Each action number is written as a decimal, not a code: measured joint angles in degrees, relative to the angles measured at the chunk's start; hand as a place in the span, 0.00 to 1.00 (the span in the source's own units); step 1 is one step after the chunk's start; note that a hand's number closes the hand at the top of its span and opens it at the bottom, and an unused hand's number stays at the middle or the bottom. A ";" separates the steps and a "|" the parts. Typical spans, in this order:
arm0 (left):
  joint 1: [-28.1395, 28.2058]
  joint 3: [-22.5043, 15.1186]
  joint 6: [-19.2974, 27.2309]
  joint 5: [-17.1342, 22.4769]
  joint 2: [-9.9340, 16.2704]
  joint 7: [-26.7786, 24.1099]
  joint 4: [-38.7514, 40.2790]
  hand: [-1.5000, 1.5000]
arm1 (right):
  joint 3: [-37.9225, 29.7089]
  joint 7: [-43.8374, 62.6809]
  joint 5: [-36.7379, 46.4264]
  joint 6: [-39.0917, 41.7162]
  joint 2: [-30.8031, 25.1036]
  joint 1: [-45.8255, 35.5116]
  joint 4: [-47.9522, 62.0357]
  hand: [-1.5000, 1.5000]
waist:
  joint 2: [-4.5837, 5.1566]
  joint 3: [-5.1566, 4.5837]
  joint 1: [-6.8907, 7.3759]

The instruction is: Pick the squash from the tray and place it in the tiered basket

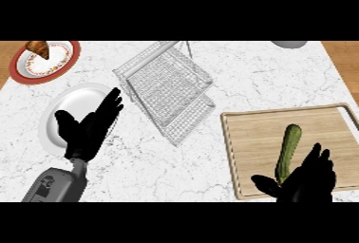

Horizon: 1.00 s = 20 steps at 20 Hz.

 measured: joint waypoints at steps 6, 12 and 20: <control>-0.59 0.87 -0.24 -0.71 -0.65 1.01 -0.35 0.50 | -4.43 -1.97 -4.02 -2.35 0.01 -2.03 2.69 0.00 | -0.16 -0.14 0.09; 0.19 1.92 -1.40 -1.39 -1.09 0.54 -0.21 0.50 | -9.06 -4.74 -8.26 -5.83 0.02 -3.08 6.27 0.00 | -0.29 -0.23 0.12; 1.22 2.38 -2.57 -3.17 -2.78 0.29 -0.24 0.50 | -11.49 -7.48 -12.48 -10.14 0.01 -5.96 12.98 1.00 | -0.69 -0.67 0.15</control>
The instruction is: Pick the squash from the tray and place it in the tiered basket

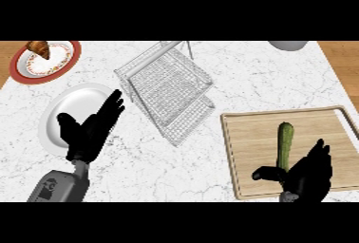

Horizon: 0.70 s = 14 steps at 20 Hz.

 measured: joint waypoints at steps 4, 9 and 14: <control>-0.52 1.01 -0.43 -0.29 -0.22 0.62 0.06 0.50 | 0.03 -3.24 -3.43 -1.90 -0.06 -0.61 1.46 1.00 | -0.30 -0.38 -0.17; 1.39 0.77 -1.40 -0.83 -0.77 -0.53 -0.31 0.50 | 0.12 -4.08 -1.95 -1.85 -0.39 -2.22 3.13 1.00 | -0.43 -0.57 -0.10; -0.11 1.76 -1.67 -0.95 -0.78 0.95 -0.22 0.50 | 1.46 -4.46 0.17 -3.31 -0.64 -2.78 3.79 1.00 | -0.47 -0.62 -0.23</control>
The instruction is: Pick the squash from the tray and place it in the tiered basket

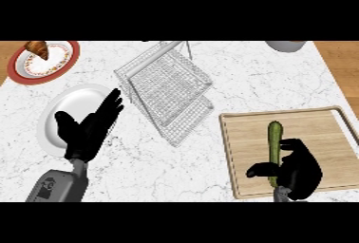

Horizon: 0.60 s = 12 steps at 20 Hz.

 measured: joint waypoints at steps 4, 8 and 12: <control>-0.65 -0.07 0.30 -0.42 -0.51 0.33 0.50 0.50 | 7.87 6.14 2.89 1.61 -0.63 2.63 -2.94 1.00 | -0.15 -0.37 0.12; -0.75 -0.30 0.17 -0.57 -0.55 0.31 0.31 0.50 | 15.06 9.86 2.16 3.91 -0.84 6.20 -5.40 1.00 | -0.16 -0.50 0.91; -0.61 -0.55 0.44 -0.78 -0.89 0.42 0.44 0.50 | 21.95 12.24 3.94 4.61 -0.76 9.22 -8.88 1.00 | -0.10 -0.19 0.46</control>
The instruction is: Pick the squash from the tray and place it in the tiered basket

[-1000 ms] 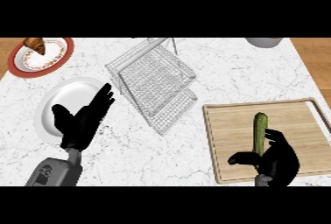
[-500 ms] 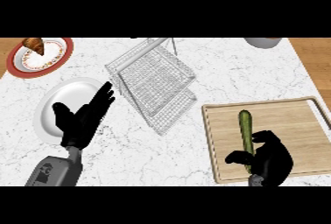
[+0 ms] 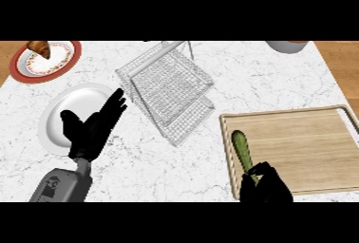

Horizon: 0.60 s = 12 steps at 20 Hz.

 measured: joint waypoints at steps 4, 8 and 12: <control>0.43 0.35 0.26 -0.03 0.19 0.18 0.21 0.50 | 4.74 1.27 3.02 -0.49 0.27 0.80 -3.39 1.00 | 0.20 0.66 -0.68; 0.97 1.11 0.48 0.02 0.72 0.11 0.37 0.50 | 7.83 1.79 7.63 -1.10 0.57 0.37 -7.59 1.00 | 0.06 0.93 -1.48; 1.39 1.55 0.60 0.17 0.99 0.21 0.25 0.50 | 9.80 2.11 13.73 -0.76 0.70 -0.50 -11.72 1.00 | -0.16 0.94 -2.25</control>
